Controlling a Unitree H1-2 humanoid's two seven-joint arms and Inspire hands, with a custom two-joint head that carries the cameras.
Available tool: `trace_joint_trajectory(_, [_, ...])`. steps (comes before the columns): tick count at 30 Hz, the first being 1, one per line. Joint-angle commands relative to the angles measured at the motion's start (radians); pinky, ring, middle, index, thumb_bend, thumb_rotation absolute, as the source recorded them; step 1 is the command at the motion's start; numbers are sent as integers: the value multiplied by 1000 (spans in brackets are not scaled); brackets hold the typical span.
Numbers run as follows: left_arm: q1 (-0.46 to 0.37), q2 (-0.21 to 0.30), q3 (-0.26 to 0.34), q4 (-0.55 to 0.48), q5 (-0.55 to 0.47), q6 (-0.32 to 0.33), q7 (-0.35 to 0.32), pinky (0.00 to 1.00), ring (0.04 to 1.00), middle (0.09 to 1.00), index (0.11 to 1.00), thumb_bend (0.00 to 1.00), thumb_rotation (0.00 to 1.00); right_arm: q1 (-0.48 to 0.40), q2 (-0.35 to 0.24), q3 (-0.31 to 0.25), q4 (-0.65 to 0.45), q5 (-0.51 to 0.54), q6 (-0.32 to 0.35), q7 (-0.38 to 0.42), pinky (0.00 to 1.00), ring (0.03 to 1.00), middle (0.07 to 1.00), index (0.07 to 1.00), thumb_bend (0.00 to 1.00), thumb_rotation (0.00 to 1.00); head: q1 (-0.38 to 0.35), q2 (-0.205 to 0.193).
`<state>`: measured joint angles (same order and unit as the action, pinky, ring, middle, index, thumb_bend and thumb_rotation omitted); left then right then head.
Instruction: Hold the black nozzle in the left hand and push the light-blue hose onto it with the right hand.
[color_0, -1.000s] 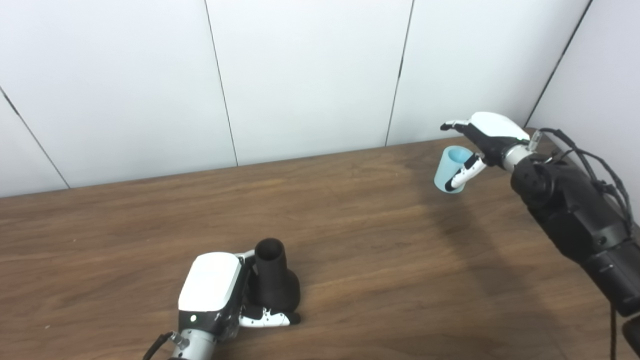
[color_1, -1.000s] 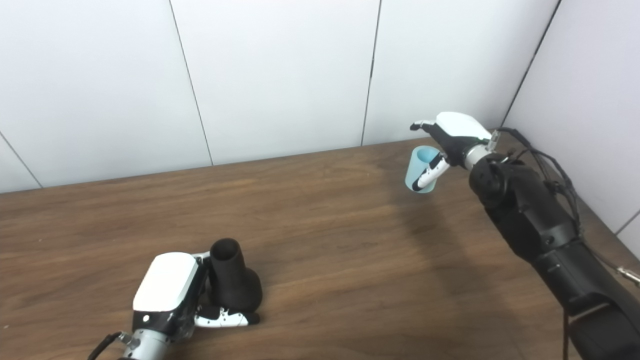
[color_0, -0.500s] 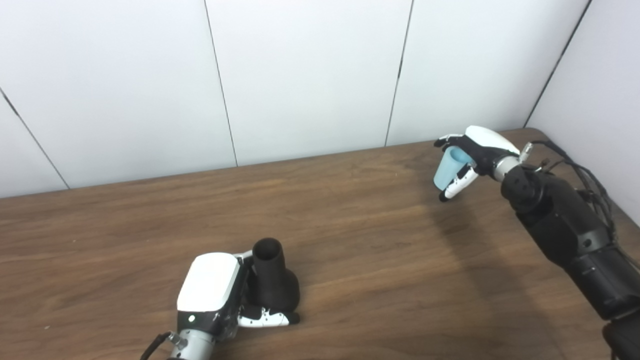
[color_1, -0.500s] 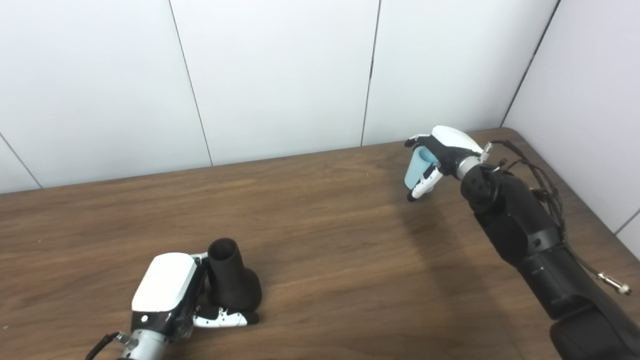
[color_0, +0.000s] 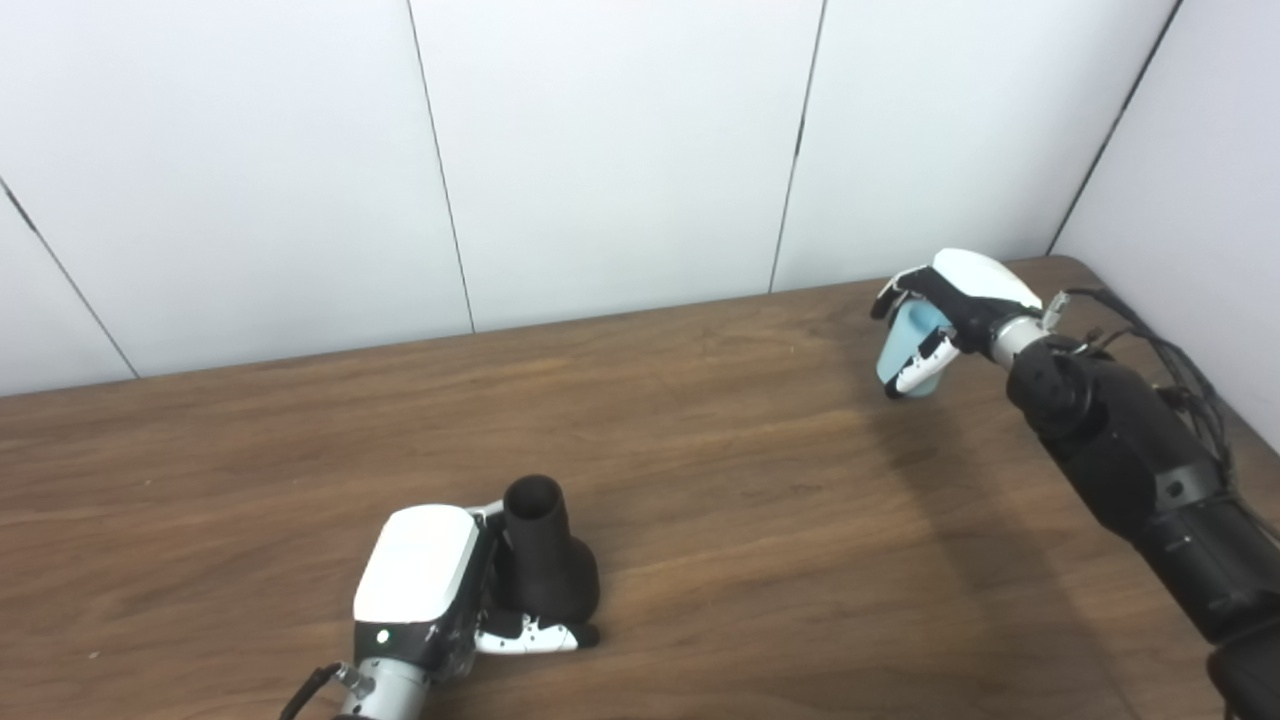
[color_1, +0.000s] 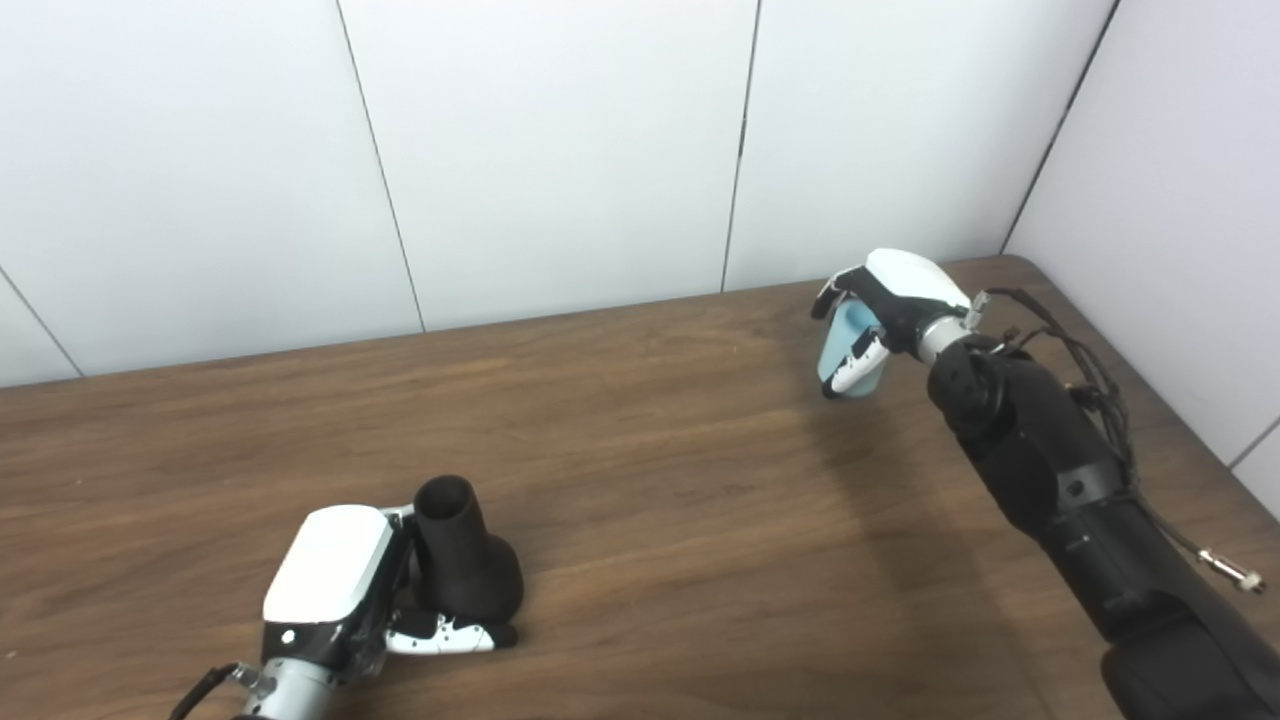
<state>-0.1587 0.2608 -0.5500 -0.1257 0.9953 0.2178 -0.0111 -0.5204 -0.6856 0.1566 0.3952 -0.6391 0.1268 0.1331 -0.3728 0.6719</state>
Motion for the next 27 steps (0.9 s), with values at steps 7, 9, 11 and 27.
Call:
trace_joint_trajectory(7, [95, 21, -43, 92, -57, 13, -173, 424, 417, 468, 496, 504, 0, -38, -46, -17, 9, -63, -81, -155, 451, 417, 529, 481, 516, 0, -2, 4])
trace_joint_trajectory(9, [96, 20, -44, 92, -54, 14, -171, 415, 417, 466, 502, 504, 0, -34, -46, -19, -4, -63, -72, -150, 454, 420, 535, 477, 516, 0, 0, 5])
trace_joint_trajectory(11, [95, 21, -45, 92, -51, 10, -166, 405, 414, 461, 504, 503, 0, -31, -46, -21, -14, -61, -68, -144, 468, 428, 541, 469, 515, 0, -2, 5])
trace_joint_trajectory(27, [98, 18, -51, 93, -55, 9, -164, 462, 444, 513, 477, 501, 0, 36, -38, -59, -233, -69, -105, -165, 435, 414, 529, 484, 516, 0, 30, 6])
